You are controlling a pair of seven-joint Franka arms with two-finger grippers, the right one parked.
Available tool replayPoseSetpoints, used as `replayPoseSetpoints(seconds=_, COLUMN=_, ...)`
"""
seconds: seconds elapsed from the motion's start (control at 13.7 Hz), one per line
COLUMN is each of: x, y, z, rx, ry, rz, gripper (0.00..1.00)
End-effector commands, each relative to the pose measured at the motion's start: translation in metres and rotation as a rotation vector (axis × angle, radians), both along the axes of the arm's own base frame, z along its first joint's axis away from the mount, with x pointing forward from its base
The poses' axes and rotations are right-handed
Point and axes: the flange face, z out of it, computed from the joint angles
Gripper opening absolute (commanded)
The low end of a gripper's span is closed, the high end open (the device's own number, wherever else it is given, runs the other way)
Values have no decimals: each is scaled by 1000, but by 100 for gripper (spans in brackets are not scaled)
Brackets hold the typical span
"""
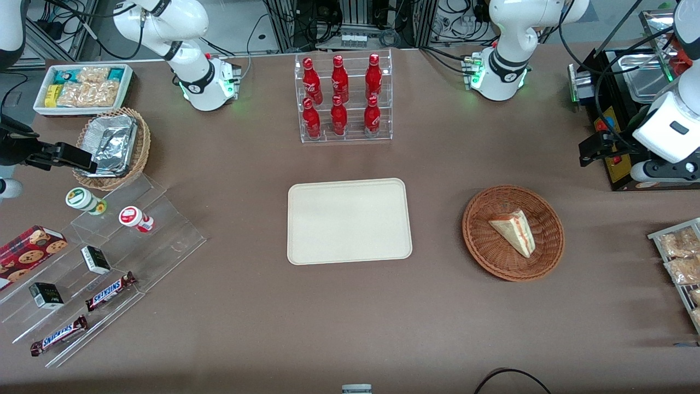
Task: Place sandwich from basket to tray
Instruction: 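Move the left gripper over the sandwich in the wicker basket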
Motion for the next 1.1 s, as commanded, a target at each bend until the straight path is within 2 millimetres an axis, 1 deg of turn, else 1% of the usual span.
replayPoseSetpoints(seconds=0.0, x=-1, y=1, z=1, rx=-1, ry=6, rz=-14, gripper=100)
replayPoseSetpoints(seconds=0.07, x=3, y=-2, z=-5, rx=-2, ry=5, rz=-18, gripper=100)
replayPoseSetpoints(seconds=0.22, x=7, y=-6, z=-30, rx=-1, ry=3, rz=-17, gripper=100)
replayPoseSetpoints(seconds=0.37, x=8, y=-10, z=-62, rx=-1, ry=-10, rz=-8, gripper=100)
replayPoseSetpoints(seconds=0.59, x=2, y=-14, z=-118, rx=-2, ry=-80, rz=134, gripper=100)
replayPoseSetpoints(seconds=0.73, x=-6, y=-26, z=-159, rx=-9, ry=-117, rz=236, gripper=100)
replayPoseSetpoints(seconds=0.8, x=-10, y=-29, z=-177, rx=-14, ry=-136, rz=299, gripper=100)
replayPoseSetpoints(seconds=0.95, x=-20, y=-31, z=-206, rx=-35, ry=-189, rz=447, gripper=100)
replayPoseSetpoints(seconds=1.02, x=-22, y=-31, z=-217, rx=-40, ry=-196, rz=519, gripper=100)
